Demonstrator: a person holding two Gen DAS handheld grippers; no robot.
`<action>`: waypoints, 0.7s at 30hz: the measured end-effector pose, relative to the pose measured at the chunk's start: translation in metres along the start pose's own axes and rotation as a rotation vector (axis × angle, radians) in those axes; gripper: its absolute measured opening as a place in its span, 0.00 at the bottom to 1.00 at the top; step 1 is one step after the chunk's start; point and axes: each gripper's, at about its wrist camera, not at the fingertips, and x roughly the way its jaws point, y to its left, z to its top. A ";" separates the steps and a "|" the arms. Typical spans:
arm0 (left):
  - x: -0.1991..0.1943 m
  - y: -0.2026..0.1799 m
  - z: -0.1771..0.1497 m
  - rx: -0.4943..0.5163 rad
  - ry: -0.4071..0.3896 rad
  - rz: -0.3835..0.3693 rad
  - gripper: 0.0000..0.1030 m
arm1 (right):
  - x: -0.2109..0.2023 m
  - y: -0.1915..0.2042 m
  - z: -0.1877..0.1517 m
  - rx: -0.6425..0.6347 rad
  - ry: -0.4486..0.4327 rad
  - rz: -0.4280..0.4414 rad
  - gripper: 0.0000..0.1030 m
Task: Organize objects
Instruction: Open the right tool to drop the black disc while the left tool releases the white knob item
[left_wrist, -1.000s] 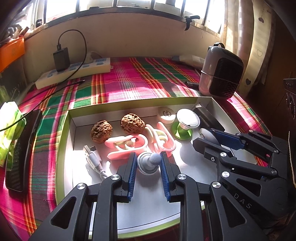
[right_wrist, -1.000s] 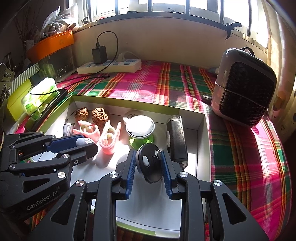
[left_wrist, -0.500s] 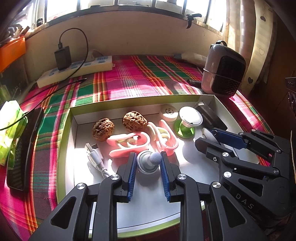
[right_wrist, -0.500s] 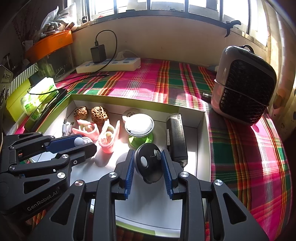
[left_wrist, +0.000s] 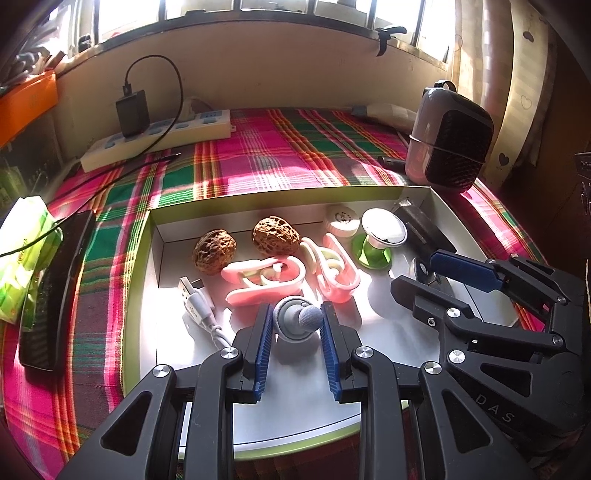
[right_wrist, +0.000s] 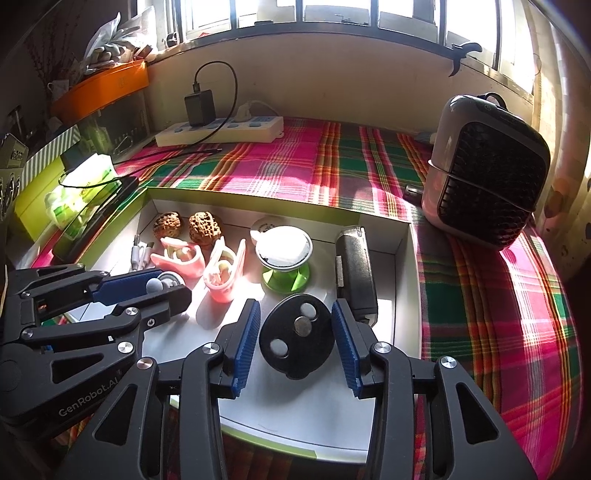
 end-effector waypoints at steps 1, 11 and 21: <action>0.000 0.000 0.000 0.000 0.000 0.001 0.23 | 0.000 0.000 0.000 0.000 0.000 0.000 0.42; -0.013 0.001 -0.003 -0.010 -0.015 0.022 0.24 | -0.010 0.002 0.000 0.009 -0.017 0.004 0.44; -0.040 -0.003 -0.014 -0.039 -0.048 0.071 0.24 | -0.031 0.003 -0.009 0.038 -0.039 0.023 0.51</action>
